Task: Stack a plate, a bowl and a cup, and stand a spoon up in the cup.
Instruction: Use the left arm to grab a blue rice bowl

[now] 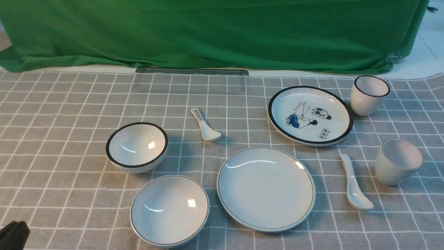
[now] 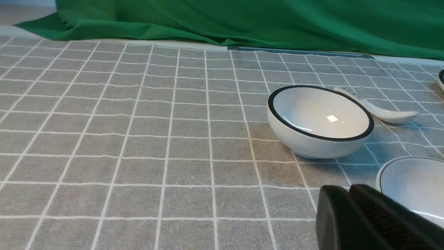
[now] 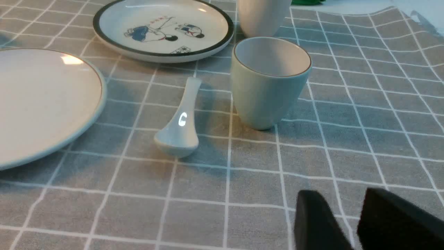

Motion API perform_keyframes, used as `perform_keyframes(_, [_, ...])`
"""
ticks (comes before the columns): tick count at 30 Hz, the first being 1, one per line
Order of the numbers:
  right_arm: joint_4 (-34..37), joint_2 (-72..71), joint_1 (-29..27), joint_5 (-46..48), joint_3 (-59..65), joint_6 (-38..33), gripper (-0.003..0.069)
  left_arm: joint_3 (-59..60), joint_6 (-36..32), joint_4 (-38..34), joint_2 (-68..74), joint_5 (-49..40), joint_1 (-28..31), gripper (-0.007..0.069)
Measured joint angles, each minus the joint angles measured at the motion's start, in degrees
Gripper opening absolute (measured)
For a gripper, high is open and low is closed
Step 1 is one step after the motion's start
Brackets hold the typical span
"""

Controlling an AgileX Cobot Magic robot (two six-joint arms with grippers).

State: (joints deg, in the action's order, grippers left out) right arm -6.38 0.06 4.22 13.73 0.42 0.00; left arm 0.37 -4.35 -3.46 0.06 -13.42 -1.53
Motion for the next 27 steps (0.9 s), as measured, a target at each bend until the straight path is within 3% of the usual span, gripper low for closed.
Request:
perform_keyframes(20, [0.00, 0.00, 0.00, 0.00, 0.00, 0.00, 0.0242, 0.00, -1.22, 2.01, 0.00, 1.26, 0.00, 0.0017])
perform_keyframes(22, [0.00, 0.00, 0.00, 0.00, 0.00, 0.00, 0.0242, 0.00, -0.86, 0.58, 0.00, 3.61, 0.00, 0.0017])
perform_keyframes(27, [0.00, 0.00, 0.00, 0.00, 0.00, 0.00, 0.0242, 0.00, 3.21, -11.35, 0.00, 17.96, 0.00, 0.0017])
